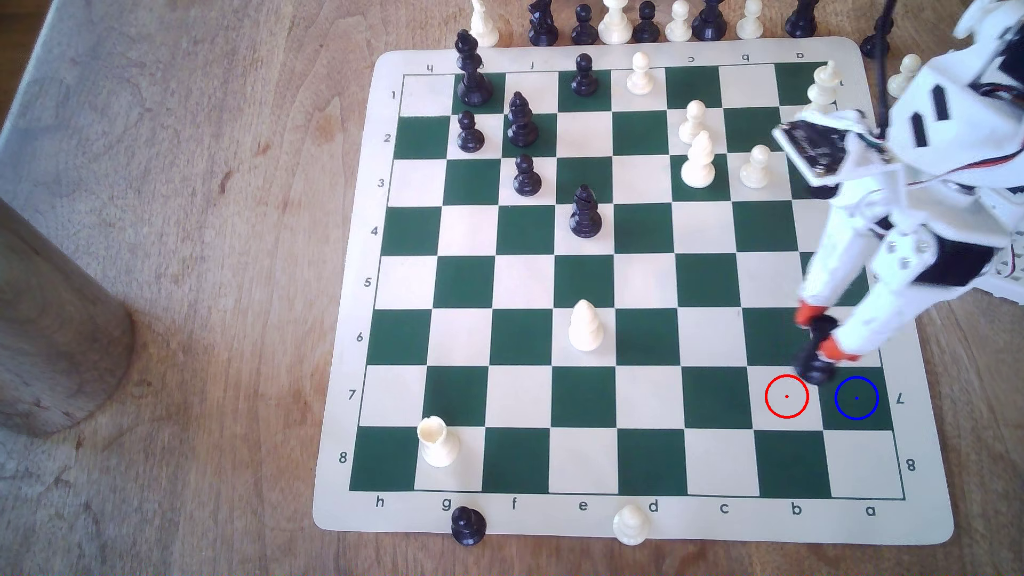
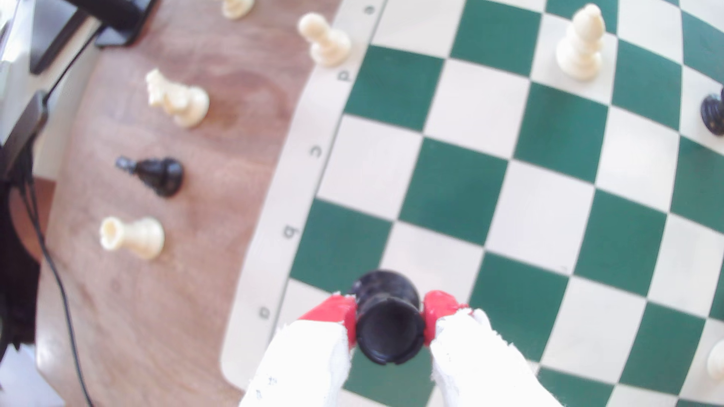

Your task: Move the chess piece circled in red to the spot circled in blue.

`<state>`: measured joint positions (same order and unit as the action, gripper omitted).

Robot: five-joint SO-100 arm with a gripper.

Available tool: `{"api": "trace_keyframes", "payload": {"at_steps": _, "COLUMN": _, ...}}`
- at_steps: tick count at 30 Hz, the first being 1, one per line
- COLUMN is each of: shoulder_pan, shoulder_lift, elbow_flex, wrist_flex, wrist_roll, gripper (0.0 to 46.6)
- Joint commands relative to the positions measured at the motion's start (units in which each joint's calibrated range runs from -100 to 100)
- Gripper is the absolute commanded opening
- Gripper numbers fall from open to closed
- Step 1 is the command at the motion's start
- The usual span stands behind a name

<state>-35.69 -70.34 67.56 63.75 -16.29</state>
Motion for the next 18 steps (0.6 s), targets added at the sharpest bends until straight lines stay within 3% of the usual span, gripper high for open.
{"api": "trace_keyframes", "payload": {"at_steps": 1, "shoulder_pan": -1.8, "shoulder_lift": -3.6, "elbow_flex": -1.4, "wrist_flex": 2.9, "wrist_roll": -0.1, "gripper": 0.2}}
{"api": "trace_keyframes", "payload": {"at_steps": 18, "shoulder_pan": -6.2, "shoulder_lift": 3.3, "elbow_flex": 6.9, "wrist_flex": -2.2, "wrist_roll": -0.6, "gripper": 0.2}}
